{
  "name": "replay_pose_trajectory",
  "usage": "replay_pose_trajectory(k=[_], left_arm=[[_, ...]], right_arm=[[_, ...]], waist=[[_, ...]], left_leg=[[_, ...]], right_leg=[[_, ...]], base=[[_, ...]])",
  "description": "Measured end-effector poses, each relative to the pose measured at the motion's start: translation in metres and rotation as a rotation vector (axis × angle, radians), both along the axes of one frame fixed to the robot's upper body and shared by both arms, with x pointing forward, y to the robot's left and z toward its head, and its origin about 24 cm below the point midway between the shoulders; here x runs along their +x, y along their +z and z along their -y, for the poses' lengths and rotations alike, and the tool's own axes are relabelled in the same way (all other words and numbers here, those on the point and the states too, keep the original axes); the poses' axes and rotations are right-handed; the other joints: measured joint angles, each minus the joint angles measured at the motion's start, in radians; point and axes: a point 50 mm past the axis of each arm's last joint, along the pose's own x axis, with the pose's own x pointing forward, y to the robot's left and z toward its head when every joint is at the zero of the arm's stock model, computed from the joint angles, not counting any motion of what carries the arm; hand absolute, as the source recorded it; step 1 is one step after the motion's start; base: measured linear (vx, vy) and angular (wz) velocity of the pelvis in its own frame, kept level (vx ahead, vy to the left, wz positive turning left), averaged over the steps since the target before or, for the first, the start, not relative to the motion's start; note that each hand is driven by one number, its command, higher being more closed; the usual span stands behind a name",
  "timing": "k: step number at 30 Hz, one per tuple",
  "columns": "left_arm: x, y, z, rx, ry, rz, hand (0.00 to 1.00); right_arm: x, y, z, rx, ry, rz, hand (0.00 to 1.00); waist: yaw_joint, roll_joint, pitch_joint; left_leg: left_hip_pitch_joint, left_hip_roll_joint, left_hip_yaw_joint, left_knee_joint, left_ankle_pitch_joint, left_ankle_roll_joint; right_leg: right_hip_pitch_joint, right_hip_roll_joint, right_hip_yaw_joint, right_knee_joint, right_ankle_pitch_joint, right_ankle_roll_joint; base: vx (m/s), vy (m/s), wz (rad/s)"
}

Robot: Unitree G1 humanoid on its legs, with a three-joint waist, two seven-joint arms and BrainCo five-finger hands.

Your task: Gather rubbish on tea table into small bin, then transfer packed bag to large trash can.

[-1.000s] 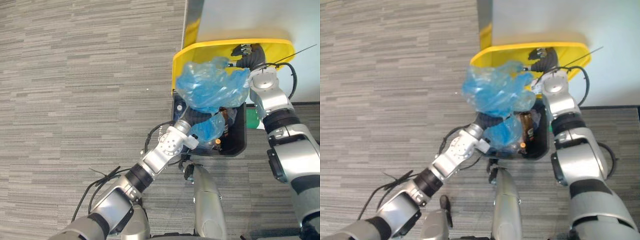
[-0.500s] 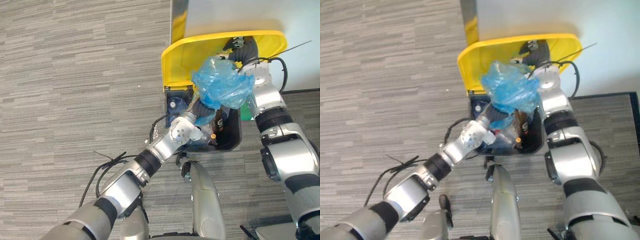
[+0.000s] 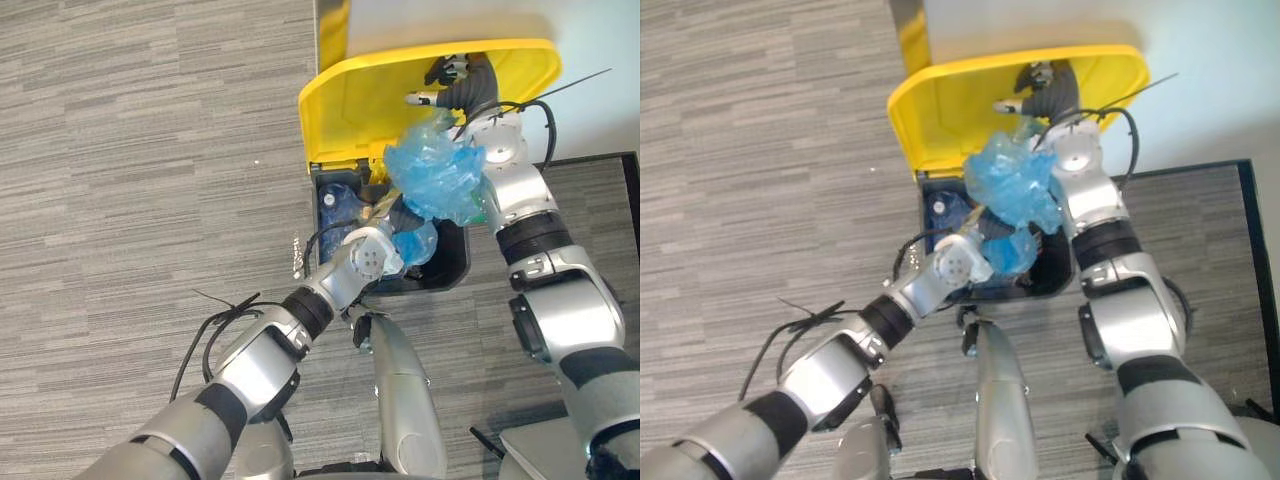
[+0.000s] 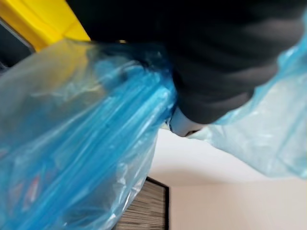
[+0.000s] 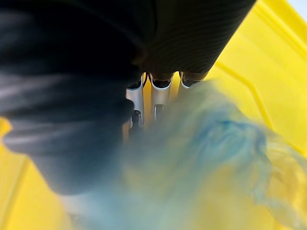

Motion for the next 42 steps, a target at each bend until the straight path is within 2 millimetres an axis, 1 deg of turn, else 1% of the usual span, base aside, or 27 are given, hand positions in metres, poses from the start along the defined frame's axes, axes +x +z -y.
replay_pose_trajectory(k=[3,5,7,9,11,14,20,22,24,27,33,38,41,42], left_arm=[[0.002,-0.003,-0.004,0.035,0.022,0.008,0.00],[0.004,-0.004,-0.006,0.052,0.039,0.009,0.00],[0.006,-0.006,-0.008,0.086,0.056,0.016,0.00],[0.007,-0.012,-0.011,0.125,0.077,0.005,0.00],[0.008,-0.014,-0.012,0.155,0.087,0.010,0.00],[0.009,-0.017,-0.015,0.199,0.102,0.020,0.00],[0.010,-0.017,-0.017,0.274,0.110,0.063,0.00],[0.010,-0.018,-0.017,0.286,0.112,0.066,0.00],[0.010,-0.023,-0.018,0.349,0.113,0.063,0.00],[0.010,-0.024,-0.019,0.387,0.112,0.069,0.00],[0.014,-0.030,-0.027,0.455,0.133,0.057,0.00],[0.015,-0.034,-0.034,0.485,0.141,0.050,0.00],[0.016,-0.033,-0.037,0.470,0.144,0.048,0.00],[0.016,-0.032,-0.039,0.439,0.145,0.040,0.00]], right_arm=[[-0.001,0.002,-0.003,-0.005,0.012,0.011,0.00],[-0.003,0.005,-0.008,-0.016,0.027,0.026,0.00],[-0.004,0.007,-0.011,-0.023,0.039,0.040,0.00],[-0.005,0.007,-0.015,-0.044,0.050,0.042,0.00],[-0.005,0.007,-0.016,-0.050,0.055,0.043,0.00],[-0.005,0.007,-0.018,-0.059,0.061,0.042,0.00],[-0.005,0.005,-0.021,-0.089,0.073,0.041,0.00],[-0.006,0.006,-0.021,-0.098,0.072,0.050,0.00],[-0.006,0.006,-0.022,-0.128,0.071,0.054,0.00],[-0.006,0.006,-0.022,-0.139,0.073,0.052,0.00],[-0.006,0.005,-0.022,-0.181,0.070,0.054,0.00],[-0.006,-0.003,-0.019,-0.210,0.060,0.043,0.00],[-0.006,-0.014,-0.013,-0.222,0.046,0.021,0.00],[-0.006,-0.020,-0.009,-0.247,0.034,0.009,0.00]], waist=[[-0.001,-0.017,0.009],[-0.005,-0.022,0.012],[-0.007,-0.023,0.012],[-0.012,-0.023,0.012],[-0.016,-0.023,0.013],[-0.020,-0.023,0.013],[-0.027,-0.024,0.013],[-0.027,-0.024,0.013],[-0.027,-0.024,0.013],[-0.028,-0.024,0.013],[-0.029,-0.024,0.013],[-0.029,-0.024,0.013],[-0.029,-0.024,0.013],[-0.028,-0.023,0.013]], left_leg=[[-0.003,0.001,-0.001,0.005,0.000,0.000],[-0.019,0.000,-0.002,0.005,-0.001,0.001],[-0.020,-0.002,-0.001,0.006,-0.001,0.000],[-0.019,0.000,-0.001,0.007,-0.001,0.001],[-0.019,-0.002,0.000,0.007,-0.001,0.001],[-0.019,-0.003,-0.002,0.007,-0.001,0.002],[-0.034,-0.013,-0.032,0.005,-0.002,0.000],[-0.037,-0.016,-0.035,0.004,-0.003,0.000],[-0.038,-0.016,-0.040,0.004,-0.003,-0.001],[-0.038,-0.020,-0.044,0.005,-0.002,-0.001],[-0.042,-0.025,-0.057,0.006,-0.002,-0.002],[-0.029,-0.028,-0.063,0.008,-0.001,0.001],[-0.023,-0.031,-0.084,0.009,-0.001,0.001],[-0.016,-0.030,-0.090,0.009,0.000,0.001]], right_leg=[[-0.001,0.000,0.000,0.000,-0.001,0.002],[-0.009,-0.001,0.001,0.000,-0.004,0.006],[-0.018,-0.001,0.002,0.000,-0.004,0.006],[-0.018,0.000,0.002,0.002,-0.003,0.006],[-0.019,-0.001,0.003,0.002,0.001,-0.001],[-0.019,-0.005,0.004,0.008,0.000,-0.001],[-0.027,-0.030,0.003,0.041,-0.013,0.019],[-0.031,-0.033,0.003,0.043,-0.014,0.020],[-0.032,-0.035,0.003,0.047,-0.015,0.022],[-0.032,-0.039,0.003,0.051,-0.015,0.022],[-0.031,-0.044,0.003,0.052,-0.019,0.028],[-0.013,-0.048,-0.002,0.052,-0.019,0.027],[0.008,-0.059,-0.012,0.051,-0.020,0.028],[0.020,-0.063,-0.017,0.051,-0.022,0.030]], base=[[0.00,0.000,0.00],[0.00,0.000,0.00],[0.00,0.000,0.00],[0.00,0.000,0.00],[0.00,0.000,0.00],[0.00,0.000,0.01],[-0.02,-0.007,0.10],[-0.03,-0.018,0.07],[-0.02,-0.021,0.04],[-0.02,-0.016,0.03],[-0.02,-0.012,0.04],[0.00,0.001,0.03],[-0.03,0.009,0.16],[-0.03,0.006,0.17]])
